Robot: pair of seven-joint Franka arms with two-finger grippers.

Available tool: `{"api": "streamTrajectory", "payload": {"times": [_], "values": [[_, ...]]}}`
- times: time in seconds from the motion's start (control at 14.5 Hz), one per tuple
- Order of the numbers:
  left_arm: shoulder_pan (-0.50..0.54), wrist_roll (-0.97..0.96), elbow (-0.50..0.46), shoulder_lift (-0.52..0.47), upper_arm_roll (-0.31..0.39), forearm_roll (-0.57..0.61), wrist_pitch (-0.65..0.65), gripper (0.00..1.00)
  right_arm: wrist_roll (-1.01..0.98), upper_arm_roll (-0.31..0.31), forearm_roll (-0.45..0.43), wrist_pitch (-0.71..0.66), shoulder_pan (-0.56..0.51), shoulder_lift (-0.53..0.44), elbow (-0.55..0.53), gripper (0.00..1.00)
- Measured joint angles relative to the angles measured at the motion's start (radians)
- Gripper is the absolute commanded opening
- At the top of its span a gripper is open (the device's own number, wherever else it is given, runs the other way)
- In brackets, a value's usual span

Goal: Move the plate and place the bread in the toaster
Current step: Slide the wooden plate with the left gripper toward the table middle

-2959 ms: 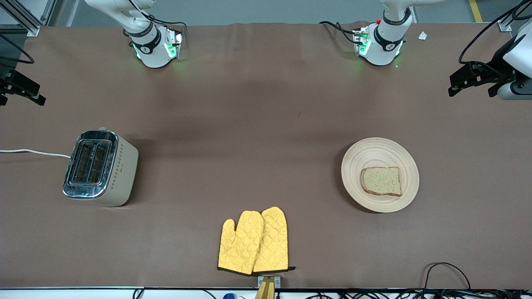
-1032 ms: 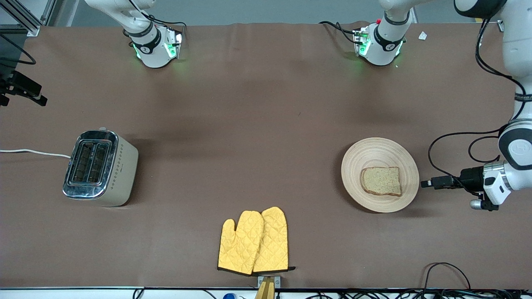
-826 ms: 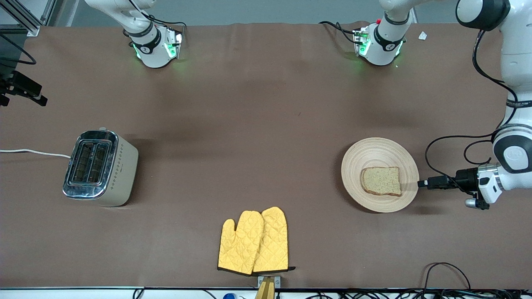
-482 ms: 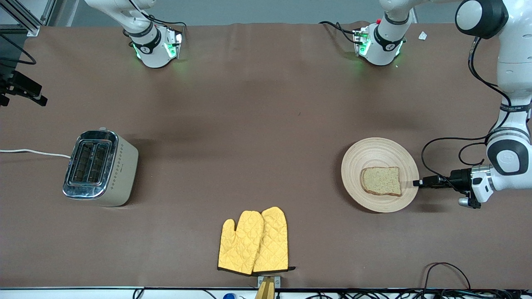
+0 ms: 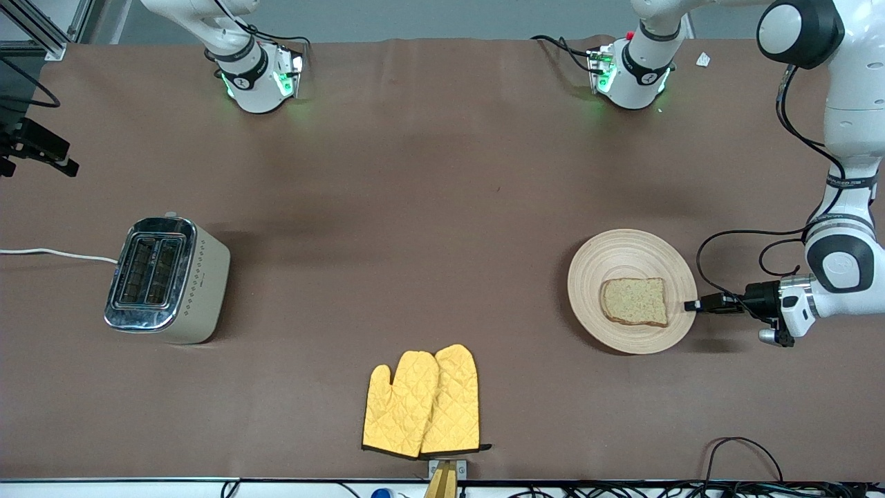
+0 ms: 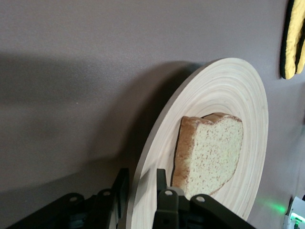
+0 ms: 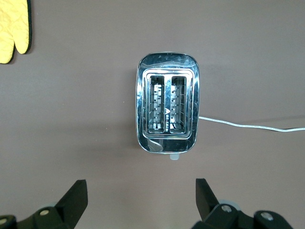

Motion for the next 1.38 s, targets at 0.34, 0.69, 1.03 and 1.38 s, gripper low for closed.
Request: {"api": "streamTrajectory", "payload": {"times": [0.34, 0.69, 1.03, 1.38], "values": [[0.012, 0.054, 0.001, 0.021, -0.001, -0.046, -0.045, 0.04, 0.000, 0.000, 0.000, 0.000, 0.000, 0.000, 0.000, 1.00], [0.029, 0.092, 0.013, 0.020, -0.016, -0.074, -0.096, 0.00, 0.000, 0.000, 0.000, 0.000, 0.000, 0.000, 0.000, 1.00], [0.026, 0.122, 0.024, 0.019, -0.099, -0.072, -0.092, 0.01, 0.000, 0.000, 0.000, 0.000, 0.000, 0.000, 0.000, 1.00], [0.015, 0.120, 0.021, 0.013, -0.213, -0.073, -0.089, 0.01, 0.000, 0.000, 0.000, 0.000, 0.000, 0.000, 0.000, 1.00]]}}
